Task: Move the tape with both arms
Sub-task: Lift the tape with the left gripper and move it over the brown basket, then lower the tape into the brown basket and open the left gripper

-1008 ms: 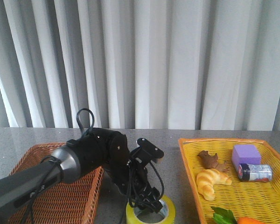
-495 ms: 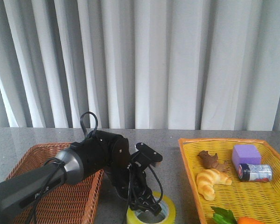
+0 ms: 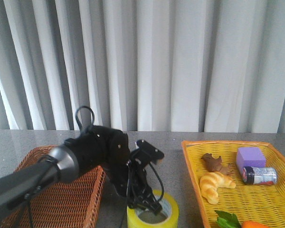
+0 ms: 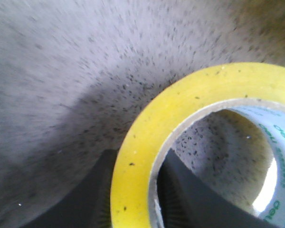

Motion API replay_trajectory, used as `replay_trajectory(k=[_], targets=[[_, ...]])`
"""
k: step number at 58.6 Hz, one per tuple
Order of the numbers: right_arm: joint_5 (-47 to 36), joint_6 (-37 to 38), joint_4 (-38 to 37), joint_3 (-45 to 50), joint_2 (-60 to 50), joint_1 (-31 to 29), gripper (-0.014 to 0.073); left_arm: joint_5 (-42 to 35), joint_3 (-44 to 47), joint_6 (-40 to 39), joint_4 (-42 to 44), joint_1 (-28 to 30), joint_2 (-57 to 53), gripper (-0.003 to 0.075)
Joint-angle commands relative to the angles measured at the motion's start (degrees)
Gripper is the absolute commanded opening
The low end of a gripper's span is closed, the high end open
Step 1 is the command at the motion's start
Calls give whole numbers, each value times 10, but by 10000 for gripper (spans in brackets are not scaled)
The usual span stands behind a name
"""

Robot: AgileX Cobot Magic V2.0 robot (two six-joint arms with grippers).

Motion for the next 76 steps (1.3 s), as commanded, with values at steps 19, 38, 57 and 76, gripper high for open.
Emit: replay_trajectory(k=[19, 38, 57, 76], targets=[[-34, -1, -1, -14, 0, -4, 470, 23, -19, -22, 82, 57, -208, 102], [-34, -1, -1, -14, 0, -4, 470, 60, 14, -56, 102, 188, -233, 102], [-34, -1, -1, -14, 0, -4, 470, -64, 140, -63, 98, 247, -197, 102], [-34, -1, -1, -14, 0, -4, 470, -110, 159, -65, 96, 247, -119, 106]])
